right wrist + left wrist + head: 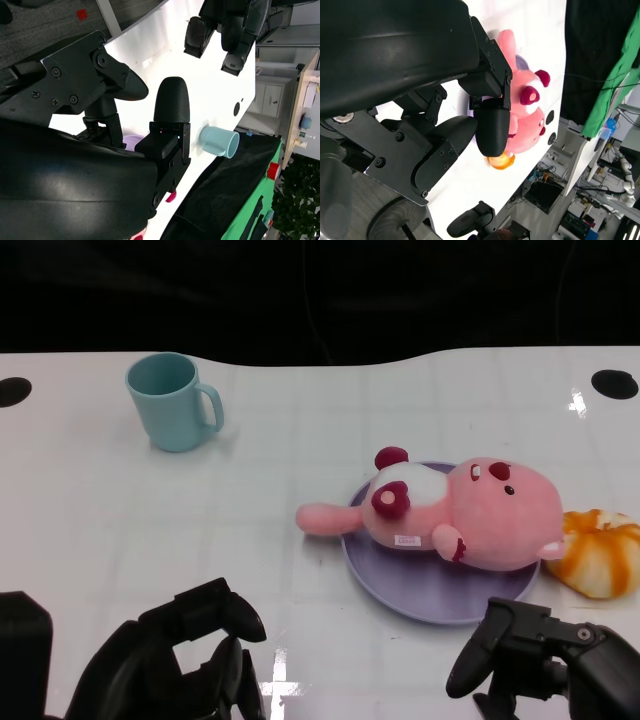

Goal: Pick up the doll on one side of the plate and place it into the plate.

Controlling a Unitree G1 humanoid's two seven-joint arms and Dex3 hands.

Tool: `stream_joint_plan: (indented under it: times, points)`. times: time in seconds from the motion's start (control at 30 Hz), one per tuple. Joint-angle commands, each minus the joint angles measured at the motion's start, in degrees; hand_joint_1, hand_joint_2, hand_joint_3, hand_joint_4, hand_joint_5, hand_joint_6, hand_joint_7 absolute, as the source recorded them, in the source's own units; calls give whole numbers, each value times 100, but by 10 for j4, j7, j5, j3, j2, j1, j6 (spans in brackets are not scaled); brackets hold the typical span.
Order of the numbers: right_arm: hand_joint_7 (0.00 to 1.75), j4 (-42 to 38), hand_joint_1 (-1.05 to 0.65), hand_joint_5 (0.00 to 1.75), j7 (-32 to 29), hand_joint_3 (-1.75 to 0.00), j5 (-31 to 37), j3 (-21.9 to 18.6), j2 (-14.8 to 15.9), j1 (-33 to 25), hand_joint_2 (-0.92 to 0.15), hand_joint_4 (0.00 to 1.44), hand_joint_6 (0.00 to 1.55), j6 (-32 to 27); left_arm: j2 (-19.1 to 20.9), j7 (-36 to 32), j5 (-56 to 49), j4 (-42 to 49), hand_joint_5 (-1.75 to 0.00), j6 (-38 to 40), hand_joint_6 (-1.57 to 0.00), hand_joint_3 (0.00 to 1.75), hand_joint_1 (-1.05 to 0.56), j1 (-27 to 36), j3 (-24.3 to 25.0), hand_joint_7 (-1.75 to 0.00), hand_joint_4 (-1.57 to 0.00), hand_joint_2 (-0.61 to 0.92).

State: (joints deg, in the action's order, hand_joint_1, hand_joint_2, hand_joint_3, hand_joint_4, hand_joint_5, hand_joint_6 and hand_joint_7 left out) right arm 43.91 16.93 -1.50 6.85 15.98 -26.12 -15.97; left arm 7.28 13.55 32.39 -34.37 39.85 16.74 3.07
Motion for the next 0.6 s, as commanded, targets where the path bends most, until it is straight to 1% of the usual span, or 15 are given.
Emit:
stream_joint_plan:
  times: [0.03, 0.27, 0.33, 0.6]
  points:
    - [134, -2, -12, 165, 3, -105, -5, -8, 6, -5, -59, 65, 59, 12, 9, -8, 9, -1, -175, 16, -73, 141, -14, 0, 3, -169, -85, 42]
    - [135, -7, -11, 166, 6, -104, -12, -11, 3, -10, -61, 64, 57, 23, 8, -9, 9, -6, -175, 27, -73, 144, -15, 0, 0, -169, -85, 40]
    - [135, -6, -11, 166, 5, -103, -12, -11, 3, -11, -61, 64, 57, 23, 6, -14, 10, -12, -175, 33, -74, 147, -14, 1, 1, -169, -86, 38]
    - [135, 0, -10, 166, 6, -103, -11, -13, 6, -14, -62, 63, 56, 21, 11, -3, 11, -12, -175, 25, -72, 150, -15, 2, -3, -170, -85, 37]
